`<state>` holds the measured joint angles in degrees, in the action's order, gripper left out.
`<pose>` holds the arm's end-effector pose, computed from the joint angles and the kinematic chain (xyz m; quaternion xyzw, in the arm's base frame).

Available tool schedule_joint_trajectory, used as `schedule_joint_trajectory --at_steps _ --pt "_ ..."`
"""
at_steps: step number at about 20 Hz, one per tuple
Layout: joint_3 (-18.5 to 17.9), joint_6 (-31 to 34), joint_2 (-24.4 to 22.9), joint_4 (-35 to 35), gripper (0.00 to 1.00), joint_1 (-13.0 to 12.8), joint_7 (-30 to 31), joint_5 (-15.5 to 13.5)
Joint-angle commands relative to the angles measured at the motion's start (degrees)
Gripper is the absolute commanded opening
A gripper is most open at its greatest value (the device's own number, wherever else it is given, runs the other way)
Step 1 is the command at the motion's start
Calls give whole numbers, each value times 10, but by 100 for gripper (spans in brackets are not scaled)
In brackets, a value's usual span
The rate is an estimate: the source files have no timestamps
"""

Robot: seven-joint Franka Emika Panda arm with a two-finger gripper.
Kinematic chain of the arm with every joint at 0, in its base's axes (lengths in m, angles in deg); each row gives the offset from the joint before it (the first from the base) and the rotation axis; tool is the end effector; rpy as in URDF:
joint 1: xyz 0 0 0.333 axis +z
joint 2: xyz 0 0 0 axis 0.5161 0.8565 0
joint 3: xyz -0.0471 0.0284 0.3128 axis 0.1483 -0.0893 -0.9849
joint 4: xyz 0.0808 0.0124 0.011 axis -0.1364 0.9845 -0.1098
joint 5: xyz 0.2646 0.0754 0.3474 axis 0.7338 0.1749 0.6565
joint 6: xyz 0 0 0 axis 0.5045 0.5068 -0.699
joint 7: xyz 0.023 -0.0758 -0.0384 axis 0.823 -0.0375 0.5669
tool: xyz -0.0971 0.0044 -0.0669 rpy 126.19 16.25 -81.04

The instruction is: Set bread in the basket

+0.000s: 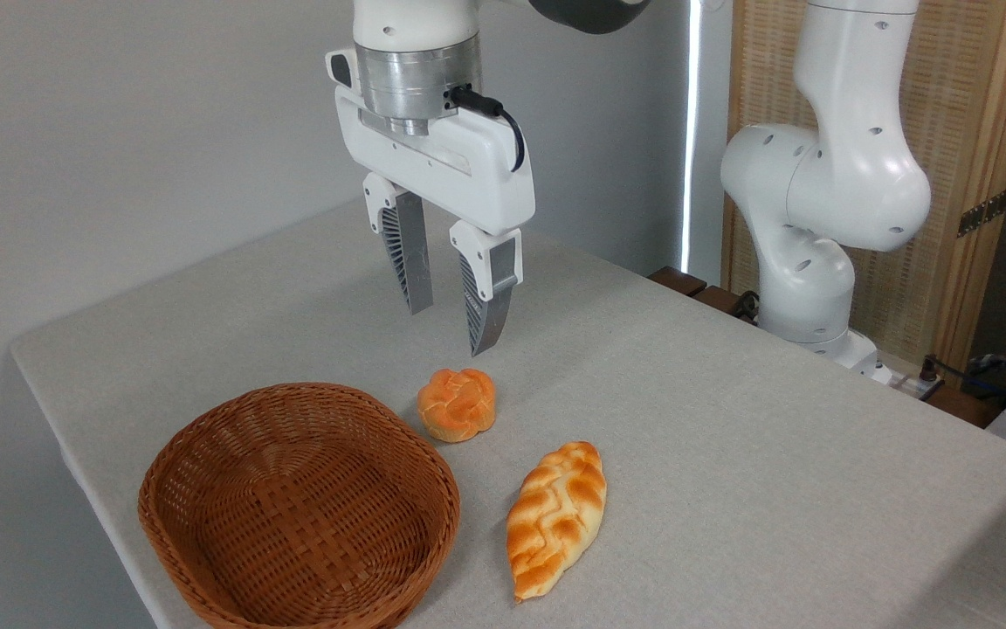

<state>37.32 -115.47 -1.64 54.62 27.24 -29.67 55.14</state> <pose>0.5514 -0.0233 0.5560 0.9302 -0.3643 0.0293 0.0333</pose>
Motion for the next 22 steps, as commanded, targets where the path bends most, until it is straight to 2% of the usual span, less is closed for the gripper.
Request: schedule_joint_trajectory --at_steps 1,14,17,20,22 --pt "-7 20 -4 -6 100 -2 -12 -7" --pt "0 42 -4 -4 100 -3 -14 -7" --pt "0 41 -6 5 100 -18 -34 -8" --pt "0 10 -4 34 100 -54 -45 -8" --pt "0 -1 -3 50 100 -69 -52 -8"
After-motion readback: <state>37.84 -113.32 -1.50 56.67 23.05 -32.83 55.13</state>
